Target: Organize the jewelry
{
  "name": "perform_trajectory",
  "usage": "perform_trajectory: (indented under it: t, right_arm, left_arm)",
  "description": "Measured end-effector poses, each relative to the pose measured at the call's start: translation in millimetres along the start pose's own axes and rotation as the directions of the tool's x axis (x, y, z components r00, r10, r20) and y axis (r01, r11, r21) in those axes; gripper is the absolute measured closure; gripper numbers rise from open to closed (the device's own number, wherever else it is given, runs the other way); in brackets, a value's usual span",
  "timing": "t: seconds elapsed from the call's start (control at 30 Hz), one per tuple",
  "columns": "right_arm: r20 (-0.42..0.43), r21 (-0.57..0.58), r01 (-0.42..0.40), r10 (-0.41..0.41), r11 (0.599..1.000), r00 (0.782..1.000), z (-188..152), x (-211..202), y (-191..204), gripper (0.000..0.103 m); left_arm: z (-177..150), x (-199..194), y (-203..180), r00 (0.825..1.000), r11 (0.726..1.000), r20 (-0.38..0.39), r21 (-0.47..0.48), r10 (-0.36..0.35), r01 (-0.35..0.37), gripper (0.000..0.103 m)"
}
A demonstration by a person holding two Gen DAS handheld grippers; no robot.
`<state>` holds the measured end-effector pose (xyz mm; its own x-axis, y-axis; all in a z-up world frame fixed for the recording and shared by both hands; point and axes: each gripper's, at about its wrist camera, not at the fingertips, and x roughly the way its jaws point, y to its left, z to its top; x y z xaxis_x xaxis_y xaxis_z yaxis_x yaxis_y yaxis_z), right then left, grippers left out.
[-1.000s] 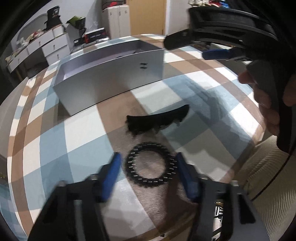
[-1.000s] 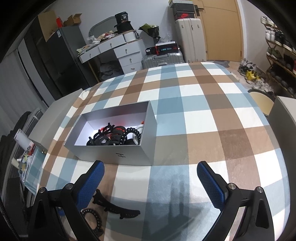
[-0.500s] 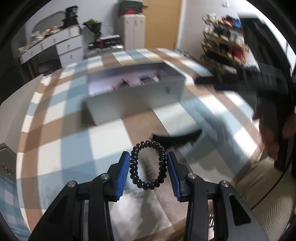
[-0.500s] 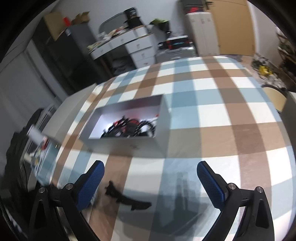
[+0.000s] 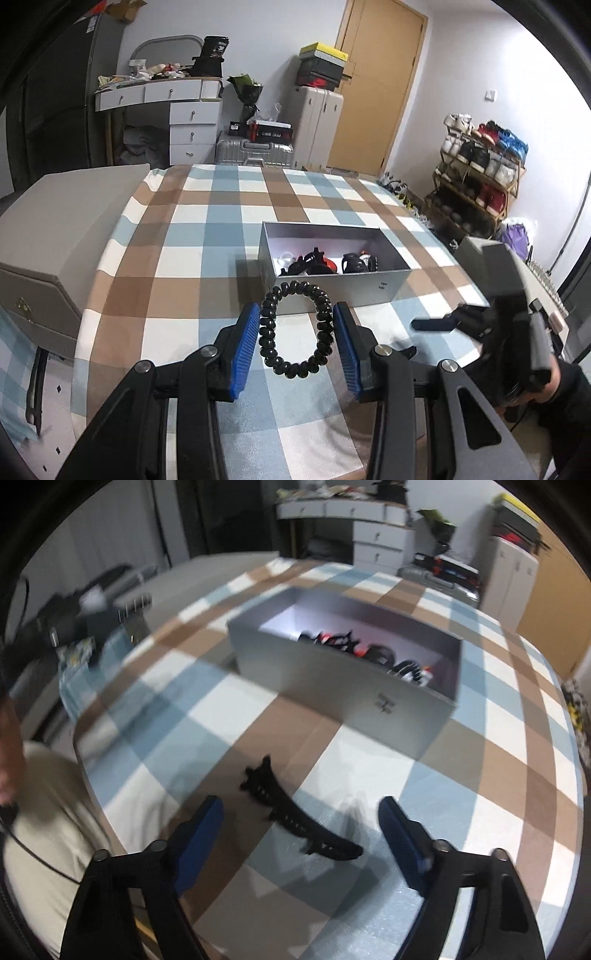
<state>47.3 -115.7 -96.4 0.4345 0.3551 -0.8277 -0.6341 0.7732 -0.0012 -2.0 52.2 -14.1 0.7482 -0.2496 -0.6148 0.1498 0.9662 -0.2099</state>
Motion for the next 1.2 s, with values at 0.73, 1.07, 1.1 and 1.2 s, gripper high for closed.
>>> perform_trajectory:
  t: [0.73,1.07,1.1,1.2]
  right_arm:
    - [-0.021,-0.107,0.077,-0.08,0.991,0.997,-3,14,15,0.081]
    - [0.047,-0.069,0.051,-0.048,0.996,0.998,2,-2,13,0.084]
    - [0.06,-0.061,0.054,-0.051,0.997,0.997,3,-5,12,0.084]
    - [0.116,-0.014,0.055,-0.053,0.998,0.992,6,-17,9,0.084]
  left_arm:
    - [1,-4,1,1.0,1.0,-0.001,0.004,-0.021,0.021,0.068]
    - [2,-4,5,1.0,1.0,0.004,-0.013,-0.019,0.019,0.068]
    - [2,-4,6,0.999,0.999,0.005,-0.021,-0.038,0.038,0.068]
    - [2,-4,5,0.998,0.998,0.013,-0.028,-0.06,0.06,0.068]
